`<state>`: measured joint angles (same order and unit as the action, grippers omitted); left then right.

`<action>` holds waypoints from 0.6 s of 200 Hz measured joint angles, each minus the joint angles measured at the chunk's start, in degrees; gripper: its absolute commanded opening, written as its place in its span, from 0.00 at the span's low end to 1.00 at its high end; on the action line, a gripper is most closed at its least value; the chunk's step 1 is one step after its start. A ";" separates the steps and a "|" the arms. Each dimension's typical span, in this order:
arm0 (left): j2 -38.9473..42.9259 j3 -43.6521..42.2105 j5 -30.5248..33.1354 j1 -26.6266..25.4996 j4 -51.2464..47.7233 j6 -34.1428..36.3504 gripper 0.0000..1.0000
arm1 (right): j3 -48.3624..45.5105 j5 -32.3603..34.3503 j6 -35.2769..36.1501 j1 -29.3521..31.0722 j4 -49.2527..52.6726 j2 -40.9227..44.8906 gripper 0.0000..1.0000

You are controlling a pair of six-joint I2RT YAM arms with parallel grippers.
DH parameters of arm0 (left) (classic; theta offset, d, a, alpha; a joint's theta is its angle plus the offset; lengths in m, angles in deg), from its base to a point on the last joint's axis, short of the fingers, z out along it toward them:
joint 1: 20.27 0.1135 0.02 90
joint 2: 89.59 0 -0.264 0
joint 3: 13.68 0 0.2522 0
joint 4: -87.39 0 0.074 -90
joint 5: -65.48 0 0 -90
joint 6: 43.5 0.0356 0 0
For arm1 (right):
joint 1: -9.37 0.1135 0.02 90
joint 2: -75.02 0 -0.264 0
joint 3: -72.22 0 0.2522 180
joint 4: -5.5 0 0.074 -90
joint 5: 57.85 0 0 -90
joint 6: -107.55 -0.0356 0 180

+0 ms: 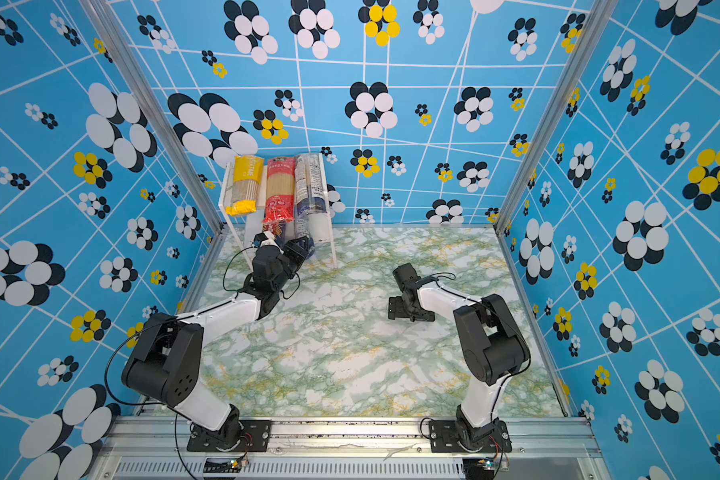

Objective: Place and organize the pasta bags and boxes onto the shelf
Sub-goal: 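Tip the spaghetti bag down onto the lower tier and open the left gripper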

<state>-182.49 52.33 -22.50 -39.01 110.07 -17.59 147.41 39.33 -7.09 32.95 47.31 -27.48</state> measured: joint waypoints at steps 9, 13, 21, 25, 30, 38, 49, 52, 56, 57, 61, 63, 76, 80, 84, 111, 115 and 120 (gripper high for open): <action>-0.15 0.00 -0.04 0.00 0.07 0.00 0.48 | 0.00 0.00 0.00 0.00 -0.02 0.00 0.99; -0.17 0.00 0.00 0.00 0.07 -0.24 0.50 | 0.00 0.00 0.00 0.00 -0.02 0.00 0.99; -0.22 0.00 0.02 0.00 0.26 -0.33 0.52 | 0.00 0.00 0.00 0.00 -0.02 0.00 0.99; -0.22 0.00 -0.04 0.00 0.48 -0.44 0.53 | 0.00 0.00 0.00 0.00 -0.02 0.00 0.99; -0.22 0.00 -0.11 0.04 0.90 -0.42 0.54 | 0.00 0.00 0.00 0.00 -0.02 0.00 0.99; -0.22 0.00 -0.09 0.04 1.90 -0.50 0.55 | 0.00 0.00 0.00 0.00 0.00 0.00 0.99; -0.20 0.00 -0.20 0.04 3.13 -0.42 0.56 | 0.00 0.00 0.00 0.00 -0.02 0.00 0.99; -0.20 0.00 -0.11 0.04 3.41 -0.46 0.56 | 0.00 0.00 0.00 0.00 -0.02 0.00 0.99; -0.20 0.00 -0.17 0.04 3.65 -0.42 0.56 | 0.00 0.00 0.00 0.00 -0.02 0.00 0.99; -0.20 0.00 -0.15 0.04 3.72 -0.44 0.56 | 0.00 0.00 0.00 0.00 -0.02 0.00 0.99; -0.20 0.00 -0.13 0.04 3.93 -0.44 0.56 | 0.00 0.00 0.00 0.00 -0.02 0.00 0.99; -0.20 0.00 -0.13 0.04 3.96 -0.44 0.56 | 0.00 0.00 0.00 0.00 -0.02 0.00 0.99; -0.20 0.00 -0.13 0.04 4.33 -0.44 0.57 | 0.00 0.00 0.00 0.00 -0.02 0.00 0.99; -0.20 0.00 -0.13 0.04 4.33 -0.44 0.57 | 0.00 0.00 0.00 0.00 0.00 0.00 0.99; -0.20 0.00 -0.13 0.04 4.35 -0.46 0.57 | 0.00 0.00 0.00 0.00 -0.02 0.00 0.99; -0.20 0.00 -0.13 0.04 4.37 -0.44 0.57 | 0.00 0.00 0.00 0.00 0.00 0.00 0.99; -0.20 0.00 -0.13 0.04 4.39 -0.44 0.57 | 0.00 0.00 0.00 0.00 0.00 0.00 0.99; -0.20 0.00 -0.13 0.04 4.39 -0.44 0.57 | 0.00 0.00 0.00 0.00 0.00 0.00 0.99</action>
<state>-182.69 52.33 -22.63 -38.97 114.47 -18.03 147.41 39.33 -7.09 32.95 47.31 -27.48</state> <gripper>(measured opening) 0.572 0.991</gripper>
